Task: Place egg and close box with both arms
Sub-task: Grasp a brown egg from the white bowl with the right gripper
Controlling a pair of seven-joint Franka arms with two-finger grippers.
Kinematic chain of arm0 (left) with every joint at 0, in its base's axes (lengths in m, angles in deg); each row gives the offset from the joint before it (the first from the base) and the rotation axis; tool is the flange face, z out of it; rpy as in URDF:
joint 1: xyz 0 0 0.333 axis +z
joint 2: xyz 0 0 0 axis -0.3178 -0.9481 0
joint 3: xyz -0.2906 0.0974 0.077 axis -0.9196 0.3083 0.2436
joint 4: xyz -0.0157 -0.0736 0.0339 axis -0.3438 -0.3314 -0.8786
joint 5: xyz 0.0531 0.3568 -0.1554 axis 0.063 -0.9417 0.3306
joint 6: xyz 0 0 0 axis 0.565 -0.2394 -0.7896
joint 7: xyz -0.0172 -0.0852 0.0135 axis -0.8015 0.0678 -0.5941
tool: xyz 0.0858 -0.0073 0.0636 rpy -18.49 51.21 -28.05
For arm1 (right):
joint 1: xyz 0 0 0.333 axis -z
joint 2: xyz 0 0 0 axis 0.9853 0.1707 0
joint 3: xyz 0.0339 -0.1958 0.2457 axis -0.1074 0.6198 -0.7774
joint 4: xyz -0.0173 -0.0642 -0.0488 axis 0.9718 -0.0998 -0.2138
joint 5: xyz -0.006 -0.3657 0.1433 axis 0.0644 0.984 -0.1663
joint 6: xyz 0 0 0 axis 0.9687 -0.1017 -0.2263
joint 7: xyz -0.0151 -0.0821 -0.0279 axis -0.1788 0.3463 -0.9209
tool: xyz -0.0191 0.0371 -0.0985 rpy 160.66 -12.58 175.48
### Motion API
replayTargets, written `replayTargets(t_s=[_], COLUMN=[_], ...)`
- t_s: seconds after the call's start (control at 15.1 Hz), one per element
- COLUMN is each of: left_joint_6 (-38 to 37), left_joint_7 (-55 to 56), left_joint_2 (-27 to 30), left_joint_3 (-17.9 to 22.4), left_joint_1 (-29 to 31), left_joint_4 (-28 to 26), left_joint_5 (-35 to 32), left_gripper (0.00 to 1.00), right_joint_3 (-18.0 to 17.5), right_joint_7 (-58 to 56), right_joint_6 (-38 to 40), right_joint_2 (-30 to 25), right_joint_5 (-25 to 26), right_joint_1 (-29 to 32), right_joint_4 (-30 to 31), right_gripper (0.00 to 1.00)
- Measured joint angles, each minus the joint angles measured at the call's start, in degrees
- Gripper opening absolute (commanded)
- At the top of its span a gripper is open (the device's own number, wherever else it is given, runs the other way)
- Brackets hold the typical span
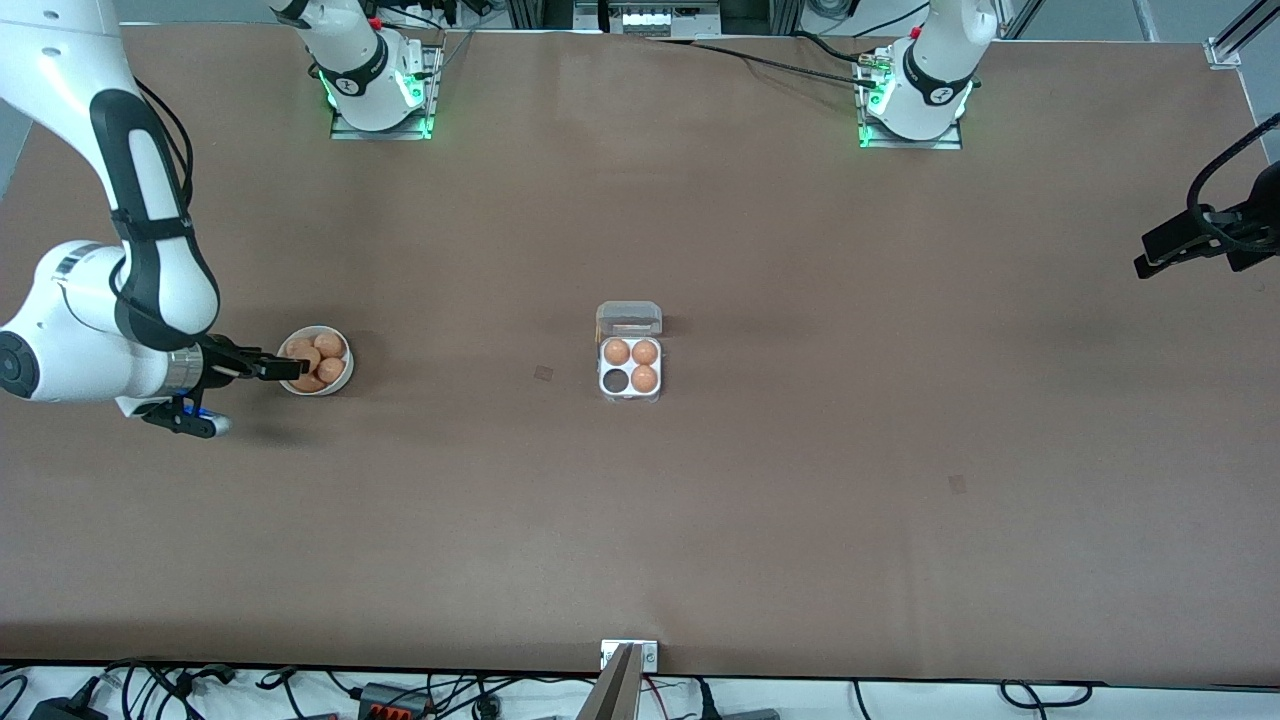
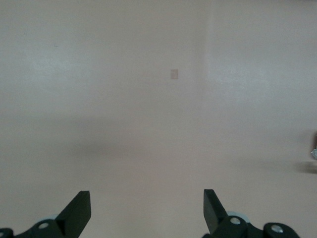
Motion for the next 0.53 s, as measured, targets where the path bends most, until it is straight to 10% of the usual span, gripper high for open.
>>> replayTargets(t_s=[0.53], left_joint_6=[-0.1], left_joint_7=[0.0], left_joint_2=[0.0], left_joint_3=[-0.1], left_joint_1=[0.0], left_joint_4=[0.0], left_joint_5=[0.0], left_gripper=[1.00], right_joint_3=[0.0], right_joint_7=[0.0], right_joint_6=[-0.1], right_joint_2=[2.1], right_joint_5=[-3.1], right_joint_1=[0.1], right_joint_4=[-0.3], right_gripper=[0.78])
